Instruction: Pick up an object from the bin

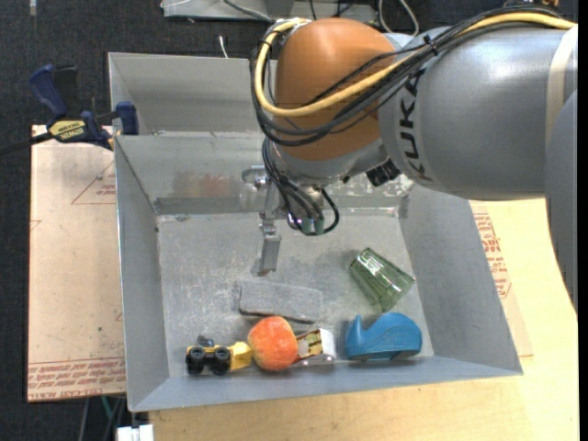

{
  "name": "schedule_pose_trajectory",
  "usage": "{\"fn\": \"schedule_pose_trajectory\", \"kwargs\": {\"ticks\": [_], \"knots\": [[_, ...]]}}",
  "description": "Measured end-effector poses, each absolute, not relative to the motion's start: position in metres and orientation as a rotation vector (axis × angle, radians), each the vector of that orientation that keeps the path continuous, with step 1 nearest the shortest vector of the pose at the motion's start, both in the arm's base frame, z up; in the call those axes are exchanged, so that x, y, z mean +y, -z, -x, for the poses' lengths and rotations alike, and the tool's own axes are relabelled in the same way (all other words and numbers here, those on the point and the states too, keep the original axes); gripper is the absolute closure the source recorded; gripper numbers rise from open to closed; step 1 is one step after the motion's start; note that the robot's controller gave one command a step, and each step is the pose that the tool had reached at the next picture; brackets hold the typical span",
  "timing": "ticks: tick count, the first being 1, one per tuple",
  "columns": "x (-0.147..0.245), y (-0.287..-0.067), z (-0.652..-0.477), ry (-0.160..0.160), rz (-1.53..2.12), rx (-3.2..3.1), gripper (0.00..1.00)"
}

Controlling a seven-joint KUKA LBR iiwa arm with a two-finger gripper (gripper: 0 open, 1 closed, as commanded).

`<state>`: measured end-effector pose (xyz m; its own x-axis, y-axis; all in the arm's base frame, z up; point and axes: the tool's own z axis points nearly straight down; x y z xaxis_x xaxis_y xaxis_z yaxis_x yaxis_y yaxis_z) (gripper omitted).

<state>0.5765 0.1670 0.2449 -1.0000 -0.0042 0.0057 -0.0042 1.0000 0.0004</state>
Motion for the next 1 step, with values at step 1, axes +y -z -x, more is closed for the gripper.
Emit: {"fn": "schedule_pose_trajectory", "kwargs": {"ticks": [1], "knots": [[0.1659, -0.2488, -0.5782, 0.002, 0.0, -3.143, 0.0]]}}
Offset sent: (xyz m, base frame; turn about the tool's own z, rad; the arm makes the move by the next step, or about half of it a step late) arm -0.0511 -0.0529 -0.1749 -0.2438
